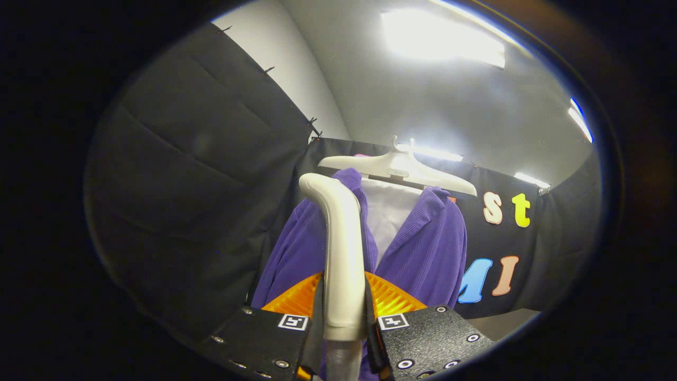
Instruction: Iron the clothes twice with a garment steamer, once on the left side and once on the right side.
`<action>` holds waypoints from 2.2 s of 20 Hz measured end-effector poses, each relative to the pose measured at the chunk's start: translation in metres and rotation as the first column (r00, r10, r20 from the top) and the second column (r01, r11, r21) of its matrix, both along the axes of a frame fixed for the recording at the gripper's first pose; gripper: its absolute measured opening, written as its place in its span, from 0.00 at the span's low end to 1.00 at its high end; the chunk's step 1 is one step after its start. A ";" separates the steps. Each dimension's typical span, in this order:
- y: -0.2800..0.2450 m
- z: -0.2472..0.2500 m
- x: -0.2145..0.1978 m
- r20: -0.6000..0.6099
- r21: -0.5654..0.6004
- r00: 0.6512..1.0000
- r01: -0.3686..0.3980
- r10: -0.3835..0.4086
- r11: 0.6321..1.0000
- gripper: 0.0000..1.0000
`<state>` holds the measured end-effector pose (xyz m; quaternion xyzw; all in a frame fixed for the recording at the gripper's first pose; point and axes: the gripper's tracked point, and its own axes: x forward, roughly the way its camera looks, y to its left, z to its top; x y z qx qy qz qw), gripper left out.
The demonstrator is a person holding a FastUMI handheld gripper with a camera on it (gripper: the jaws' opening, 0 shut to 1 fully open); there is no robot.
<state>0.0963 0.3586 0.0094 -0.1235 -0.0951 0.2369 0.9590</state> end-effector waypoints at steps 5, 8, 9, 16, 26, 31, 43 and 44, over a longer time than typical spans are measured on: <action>-0.005 -0.066 -0.009 -0.098 -0.092 0.995 -0.012 0.003 0.996 0.33; -0.011 -0.096 -0.019 -0.126 -0.141 0.992 -0.017 0.000 0.990 0.34; -0.012 -0.106 -0.021 -0.142 -0.156 0.990 -0.022 0.000 0.988 0.34; -0.018 -0.155 -0.037 -0.200 -0.229 0.980 -0.043 -0.004 0.972 0.33; -0.021 -0.216 -0.062 -0.305 -0.301 0.952 -0.101 0.004 0.948 0.34; -0.024 -0.229 -0.067 -0.300 -0.329 0.954 -0.122 0.018 0.937 0.34; -0.085 -0.307 -0.098 -0.488 -0.330 0.873 -0.153 -0.030 0.932 0.34; -0.098 -0.312 -0.105 -0.506 -0.333 0.862 -0.150 -0.042 0.931 0.34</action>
